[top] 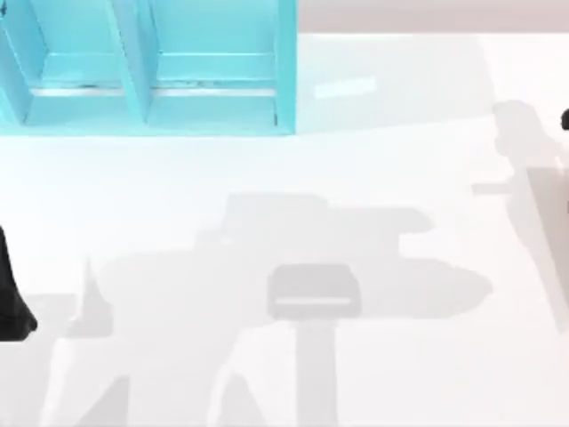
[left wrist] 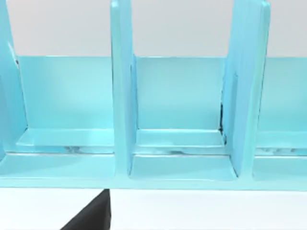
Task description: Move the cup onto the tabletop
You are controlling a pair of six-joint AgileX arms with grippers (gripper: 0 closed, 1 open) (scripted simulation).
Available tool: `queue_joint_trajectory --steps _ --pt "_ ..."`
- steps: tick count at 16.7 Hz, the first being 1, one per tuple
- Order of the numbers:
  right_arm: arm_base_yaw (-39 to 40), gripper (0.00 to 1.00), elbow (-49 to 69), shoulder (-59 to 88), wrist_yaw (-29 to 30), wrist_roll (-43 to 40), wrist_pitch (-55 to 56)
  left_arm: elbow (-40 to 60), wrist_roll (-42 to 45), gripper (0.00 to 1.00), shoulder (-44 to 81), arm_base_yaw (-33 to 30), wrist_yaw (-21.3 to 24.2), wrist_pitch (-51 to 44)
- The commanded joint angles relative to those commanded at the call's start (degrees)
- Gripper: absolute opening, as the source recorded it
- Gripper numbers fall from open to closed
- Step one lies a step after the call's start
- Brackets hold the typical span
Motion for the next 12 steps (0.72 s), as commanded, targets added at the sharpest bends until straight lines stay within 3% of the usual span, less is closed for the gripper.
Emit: queue_joint_trajectory --steps 8,12 --pt "27.01 0.00 45.34 26.07 0.32 27.43 -11.88 0.00 0.00 1.00 0.00 0.00 0.00 0.00" --pt "38.96 0.00 61.48 36.35 0.48 39.37 -16.57 0.00 0.00 1.00 0.00 0.00 0.00 0.00"
